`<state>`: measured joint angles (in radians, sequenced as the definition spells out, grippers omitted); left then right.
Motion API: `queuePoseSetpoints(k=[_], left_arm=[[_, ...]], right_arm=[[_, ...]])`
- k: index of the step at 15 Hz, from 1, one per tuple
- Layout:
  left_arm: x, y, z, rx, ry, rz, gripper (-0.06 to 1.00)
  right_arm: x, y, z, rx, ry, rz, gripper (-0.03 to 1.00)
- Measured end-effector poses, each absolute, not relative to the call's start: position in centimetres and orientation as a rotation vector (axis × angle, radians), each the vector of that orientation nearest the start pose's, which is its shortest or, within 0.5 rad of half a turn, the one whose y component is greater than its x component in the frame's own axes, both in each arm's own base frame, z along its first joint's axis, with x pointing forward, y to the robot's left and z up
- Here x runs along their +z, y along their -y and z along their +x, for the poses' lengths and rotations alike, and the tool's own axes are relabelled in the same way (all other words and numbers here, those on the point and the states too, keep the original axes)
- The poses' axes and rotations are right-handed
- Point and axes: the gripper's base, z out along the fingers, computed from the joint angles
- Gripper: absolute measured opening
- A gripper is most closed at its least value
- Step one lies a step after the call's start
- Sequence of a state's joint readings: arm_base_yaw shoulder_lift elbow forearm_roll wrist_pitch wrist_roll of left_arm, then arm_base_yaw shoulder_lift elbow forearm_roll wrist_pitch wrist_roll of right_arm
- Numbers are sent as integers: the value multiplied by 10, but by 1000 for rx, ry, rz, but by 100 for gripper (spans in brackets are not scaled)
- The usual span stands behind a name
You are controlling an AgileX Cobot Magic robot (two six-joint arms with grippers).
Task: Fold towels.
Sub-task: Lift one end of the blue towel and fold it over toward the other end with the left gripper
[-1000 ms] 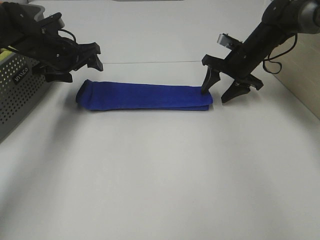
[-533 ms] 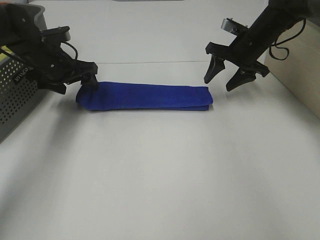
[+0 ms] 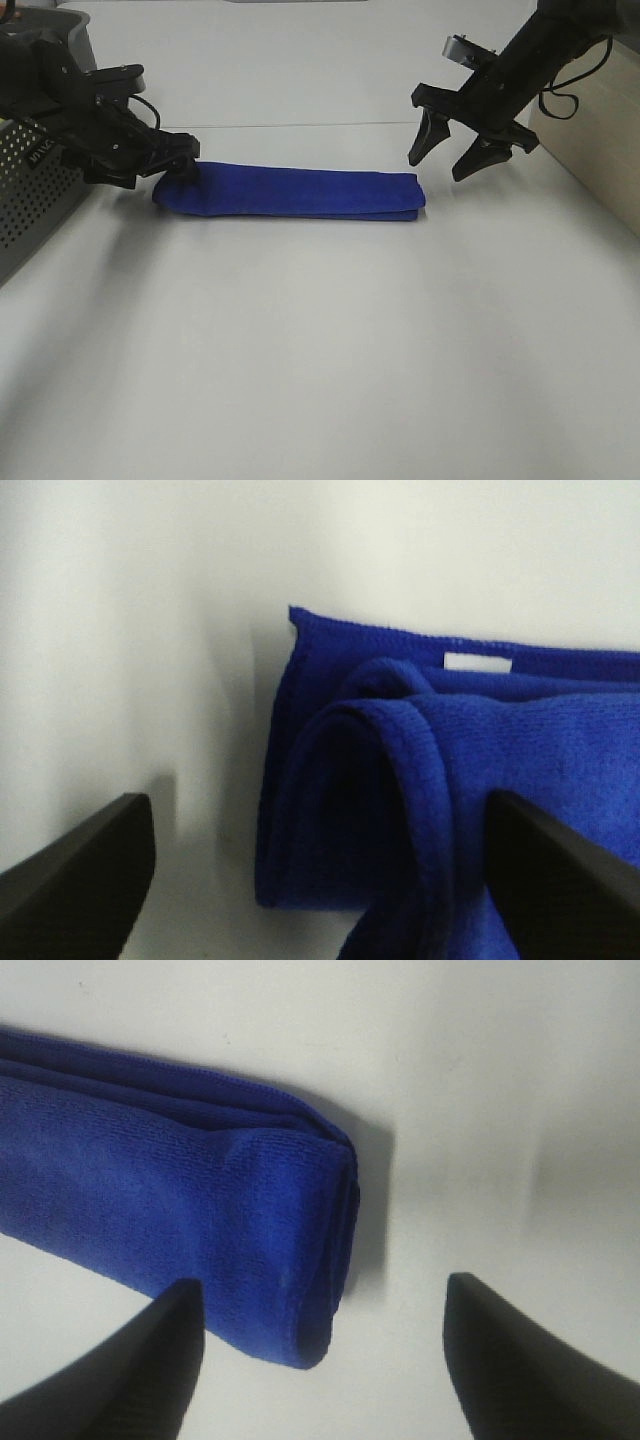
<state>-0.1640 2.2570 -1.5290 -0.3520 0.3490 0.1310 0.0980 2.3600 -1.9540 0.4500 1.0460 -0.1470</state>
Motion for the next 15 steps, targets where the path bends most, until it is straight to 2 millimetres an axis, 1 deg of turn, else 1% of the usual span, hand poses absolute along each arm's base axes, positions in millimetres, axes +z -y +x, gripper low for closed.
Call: queuePoseSetpoints(k=[3, 4, 6, 8, 9, 10, 12, 13, 14, 15], left_arm=[[100, 88, 473, -282, -2524, -19, 83], [93, 90, 480, -304, -2529, -44, 83], [92, 92, 488, -335, -2516, -79, 82], [89, 96, 498, -361, -2518, -86, 75], [88, 98, 501, -380, -2533, -85, 67], [88, 100, 505, -401, -2537, -92, 58], [85, 101, 509, -425, -2540, -108, 28], [85, 102, 509, -430, -2540, -112, 17], [85, 102, 509, -432, -2540, -112, 10], [85, 102, 509, -435, -2541, -113, 10]], right_arm=[[155, -82, 489, 588, -2857, -78, 65], [155, -82, 490, 586, -2852, -76, 65], [155, -82, 490, 586, -2851, -75, 65], [155, -82, 490, 585, -2850, -75, 65], [156, -82, 490, 584, -2847, -74, 65], [156, -82, 490, 583, -2844, -73, 65], [156, -82, 490, 583, -2844, -74, 65], [156, -82, 490, 583, -2844, -74, 65], [156, -82, 490, 583, -2844, -74, 65], [156, -82, 490, 583, -2844, -74, 65]])
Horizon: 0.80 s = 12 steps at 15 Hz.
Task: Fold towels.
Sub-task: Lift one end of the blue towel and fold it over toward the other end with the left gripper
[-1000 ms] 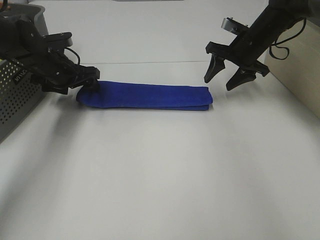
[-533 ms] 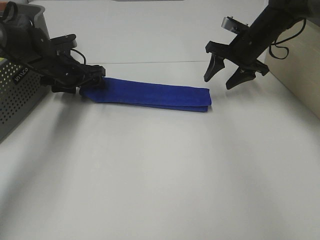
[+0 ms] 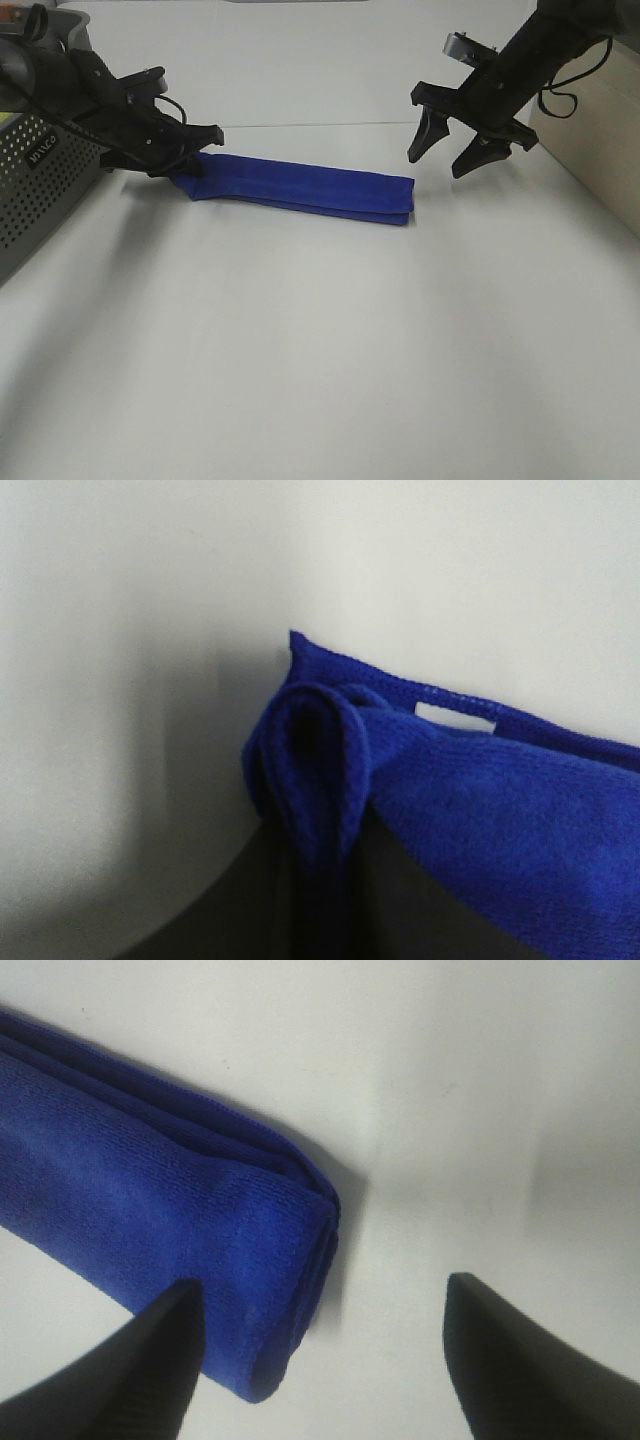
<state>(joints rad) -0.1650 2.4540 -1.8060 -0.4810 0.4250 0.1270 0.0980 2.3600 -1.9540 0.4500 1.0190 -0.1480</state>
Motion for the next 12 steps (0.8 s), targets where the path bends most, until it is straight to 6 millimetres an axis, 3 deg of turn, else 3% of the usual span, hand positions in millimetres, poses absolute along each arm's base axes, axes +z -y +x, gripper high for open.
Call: queuePoseSetpoints(k=[2, 4, 8, 10, 12], left_arm=[[90, 103, 508, -441, -2549, -105, 10], [107, 103, 504, -446, -2575, -67, 10], [184, 112, 502, -455, -2575, 20, 10], [205, 135, 496, -465, -2611, 86, 10], [222, 178, 485, -509, -2602, 167, 10]], right_arm=[[156, -82, 490, 583, -2844, -74, 65], [156, -82, 490, 583, -2844, -74, 65], [155, -82, 490, 586, -2852, -77, 65], [156, -84, 489, 612, -2857, -70, 65], [156, -85, 488, 641, -2861, -61, 65]])
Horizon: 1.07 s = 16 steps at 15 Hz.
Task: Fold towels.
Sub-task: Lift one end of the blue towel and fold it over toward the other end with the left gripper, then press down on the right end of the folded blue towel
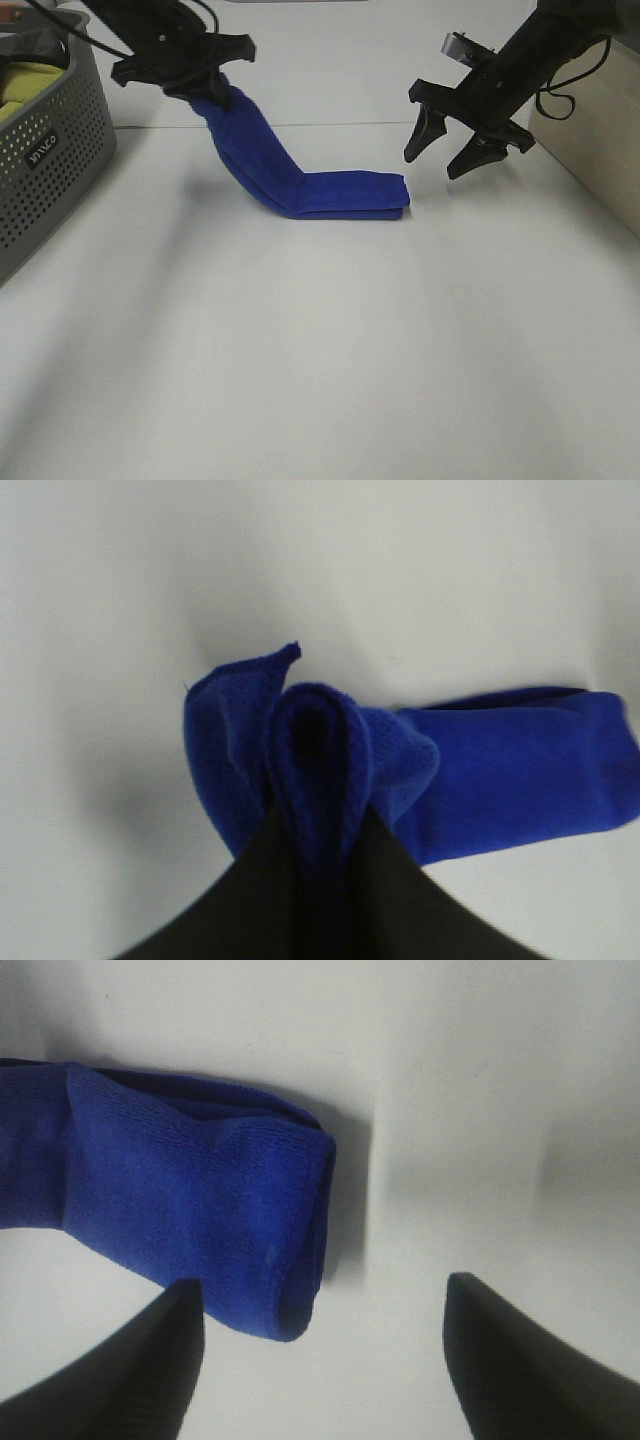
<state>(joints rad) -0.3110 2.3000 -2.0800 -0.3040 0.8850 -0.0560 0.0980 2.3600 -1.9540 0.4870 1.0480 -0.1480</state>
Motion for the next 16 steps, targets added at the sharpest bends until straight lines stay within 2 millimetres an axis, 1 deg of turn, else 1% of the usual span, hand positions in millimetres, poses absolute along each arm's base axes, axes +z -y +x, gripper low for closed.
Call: queuePoseSetpoints(k=[1, 2, 3, 4, 5, 6, 8, 9, 10, 13, 14, 16], left_arm=[[225, 187, 483, -519, -2594, 184, 10], [231, 217, 473, -554, -2568, 232, 10], [230, 235, 466, -579, -2561, 245, 10], [225, 249, 463, -601, -2556, 237, 10], [217, 258, 461, -615, -2564, 216, 10], [210, 262, 462, -621, -2570, 199, 10], [187, 271, 465, -667, -2592, 96, 10], [175, 277, 468, -770, -2583, -15, 17], [173, 280, 469, -830, -2569, -68, 25], [172, 288, 469, -1007, -2547, -182, 55], [173, 291, 469, -1057, -2535, -198, 60], [177, 295, 469, -1140, -2497, -182, 64]], right_arm=[[156, -85, 487, 645, -2867, -63, 65], [156, -85, 486, 652, -2876, -66, 65], [157, -86, 486, 657, -2877, -57, 65], [158, -86, 486, 660, -2880, -51, 65], [163, -86, 485, 659, -2879, -44, 65], [167, -85, 484, 650, -2877, -49, 65], [184, -81, 481, 577, -2865, -53, 65], [193, -73, 479, 456, -2872, -30, 65], [193, -70, 479, 405, -2885, -23, 65], [194, -68, 477, 375, -2898, -29, 65], [194, -68, 477, 379, -2901, -27, 65], [194, -69, 477, 390, -2900, -23, 65]])
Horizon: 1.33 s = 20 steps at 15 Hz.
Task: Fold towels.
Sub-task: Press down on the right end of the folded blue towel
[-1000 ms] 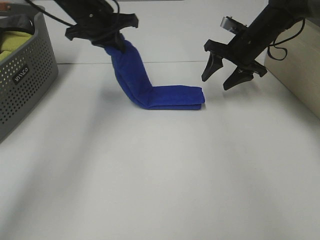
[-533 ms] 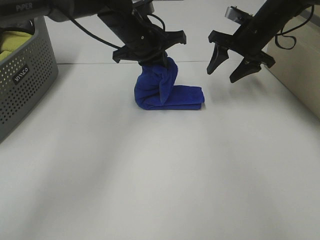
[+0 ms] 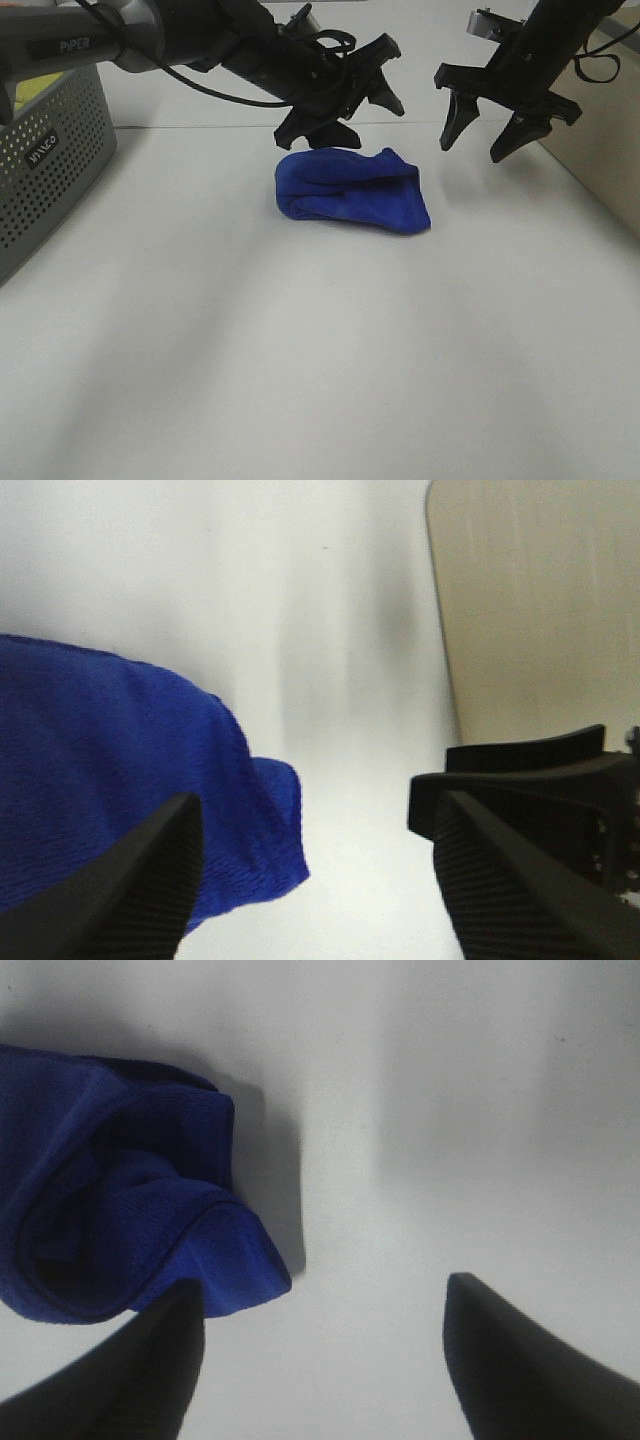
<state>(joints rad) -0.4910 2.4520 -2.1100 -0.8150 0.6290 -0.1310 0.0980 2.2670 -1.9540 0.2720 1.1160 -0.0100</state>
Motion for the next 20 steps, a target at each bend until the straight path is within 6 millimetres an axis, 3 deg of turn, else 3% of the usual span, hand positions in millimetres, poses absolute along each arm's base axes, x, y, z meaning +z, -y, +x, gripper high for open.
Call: queuePoseSetpoints(k=[3, 8, 11, 16, 20], left_arm=[[190, 280, 477, -1134, -2437, -113, 64], [259, 204, 501, -1042, -2241, -103, 64], [267, 197, 501, -1029, -2229, -87, 64], [264, 198, 497, -1013, -2272, -22, 64], [262, 198, 495, -1011, -2299, 1, 64]], right_arm=[[202, -77, 475, 532, -2868, -45, 65], [215, -118, 480, 1233, -2587, -128, 65], [183, -137, 485, 1484, -2519, -123, 65], [105, -139, 488, 1577, -2619, -12, 65], [83, -138, 488, 1543, -2666, 8, 65]])
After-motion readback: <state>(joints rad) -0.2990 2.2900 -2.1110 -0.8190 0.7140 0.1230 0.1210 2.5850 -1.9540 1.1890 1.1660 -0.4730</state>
